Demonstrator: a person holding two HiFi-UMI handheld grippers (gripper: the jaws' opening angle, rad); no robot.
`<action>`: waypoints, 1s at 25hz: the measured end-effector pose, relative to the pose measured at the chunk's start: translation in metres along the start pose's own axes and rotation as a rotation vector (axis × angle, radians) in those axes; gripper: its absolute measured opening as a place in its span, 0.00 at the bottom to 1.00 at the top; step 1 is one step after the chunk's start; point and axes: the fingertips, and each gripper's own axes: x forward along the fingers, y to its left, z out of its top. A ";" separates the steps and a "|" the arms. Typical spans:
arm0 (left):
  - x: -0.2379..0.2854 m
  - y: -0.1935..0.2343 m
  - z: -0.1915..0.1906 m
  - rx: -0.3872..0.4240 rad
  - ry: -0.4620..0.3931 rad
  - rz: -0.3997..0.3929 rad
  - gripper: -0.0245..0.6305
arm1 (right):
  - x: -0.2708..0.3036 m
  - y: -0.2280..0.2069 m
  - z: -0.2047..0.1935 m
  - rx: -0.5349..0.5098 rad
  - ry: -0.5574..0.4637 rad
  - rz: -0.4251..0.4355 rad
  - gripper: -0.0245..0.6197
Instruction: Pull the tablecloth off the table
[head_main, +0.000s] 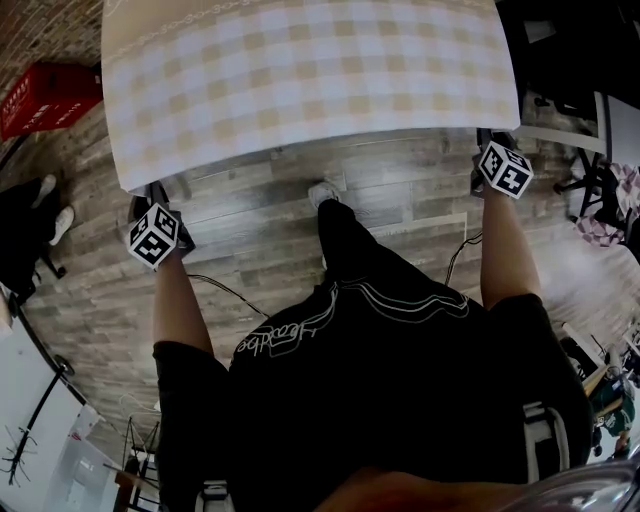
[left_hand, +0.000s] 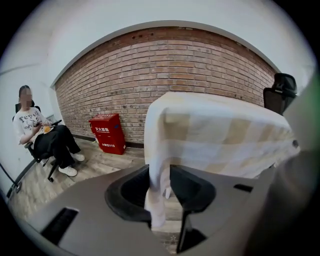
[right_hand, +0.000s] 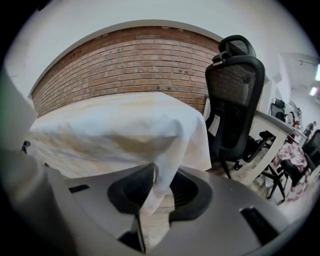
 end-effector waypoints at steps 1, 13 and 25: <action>0.000 0.001 0.000 -0.005 -0.002 0.007 0.21 | 0.000 0.001 0.000 0.000 -0.003 -0.001 0.16; -0.019 0.006 -0.007 -0.001 0.017 0.042 0.05 | -0.017 0.006 -0.008 0.049 -0.011 0.004 0.04; -0.064 0.004 0.006 0.061 -0.021 0.035 0.05 | -0.074 -0.002 -0.004 0.016 -0.041 -0.044 0.04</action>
